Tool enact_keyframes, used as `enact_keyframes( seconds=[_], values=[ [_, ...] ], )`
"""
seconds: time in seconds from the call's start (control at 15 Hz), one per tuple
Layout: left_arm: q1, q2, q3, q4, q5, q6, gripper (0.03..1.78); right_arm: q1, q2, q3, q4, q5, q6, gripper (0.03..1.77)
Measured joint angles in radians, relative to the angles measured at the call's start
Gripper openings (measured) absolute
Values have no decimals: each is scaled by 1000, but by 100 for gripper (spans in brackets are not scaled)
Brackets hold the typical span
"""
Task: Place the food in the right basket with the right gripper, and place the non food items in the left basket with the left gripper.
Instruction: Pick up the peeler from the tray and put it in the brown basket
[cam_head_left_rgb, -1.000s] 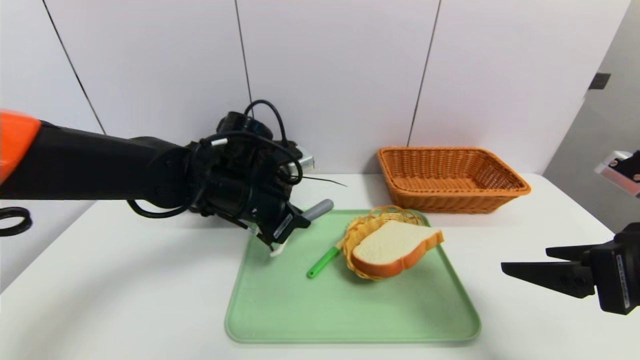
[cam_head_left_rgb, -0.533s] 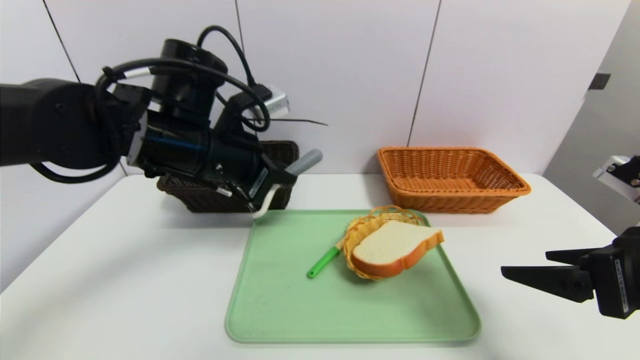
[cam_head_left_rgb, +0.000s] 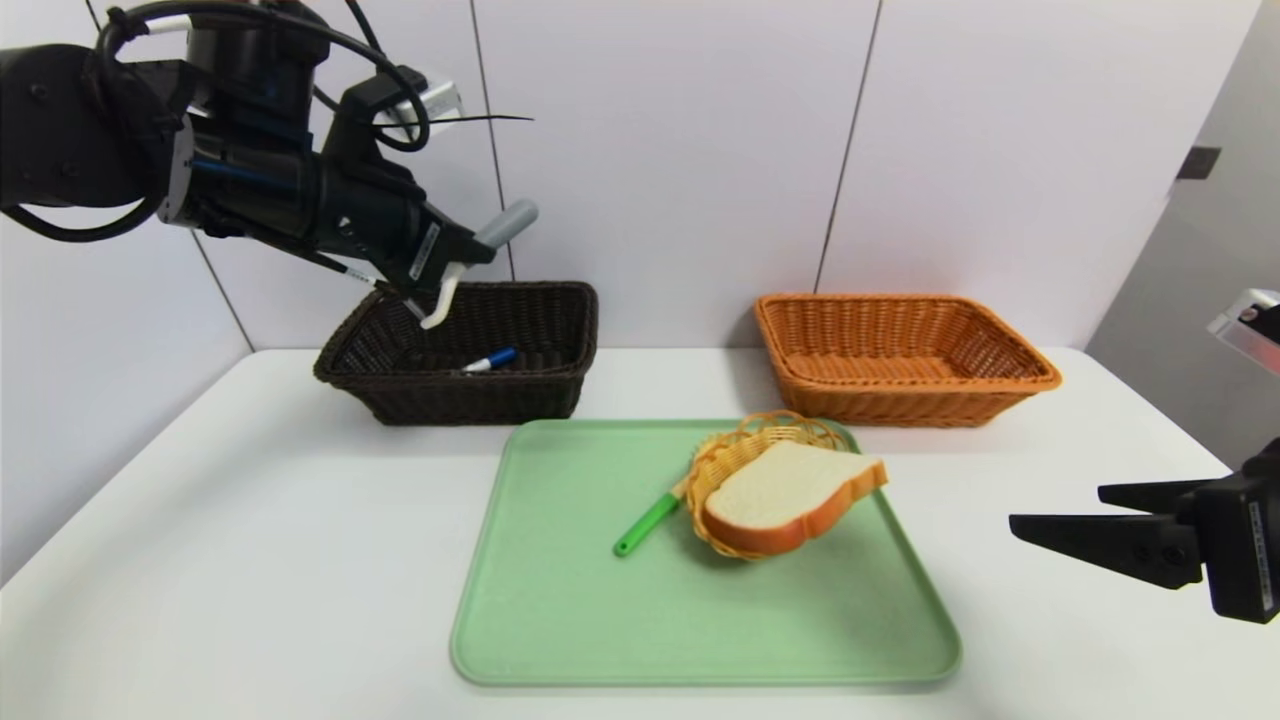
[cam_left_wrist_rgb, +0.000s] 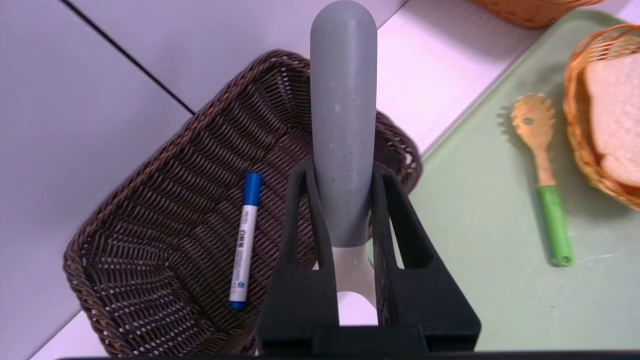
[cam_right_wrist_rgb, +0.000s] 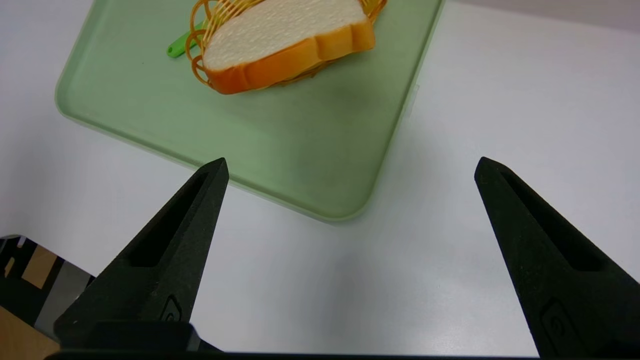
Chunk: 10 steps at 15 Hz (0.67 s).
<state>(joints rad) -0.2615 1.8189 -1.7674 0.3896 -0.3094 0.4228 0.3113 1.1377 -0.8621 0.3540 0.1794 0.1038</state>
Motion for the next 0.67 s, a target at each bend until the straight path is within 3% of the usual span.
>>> enact_keyframes(
  seconds=[0.33,0.67],
  values=[
    [73,114,-40,8,7,161,24,0,-1,-9,1,1,0,170],
    [78,224,-93,8,121,419,24,0,0,-3,0,2,0,170]
  ],
)
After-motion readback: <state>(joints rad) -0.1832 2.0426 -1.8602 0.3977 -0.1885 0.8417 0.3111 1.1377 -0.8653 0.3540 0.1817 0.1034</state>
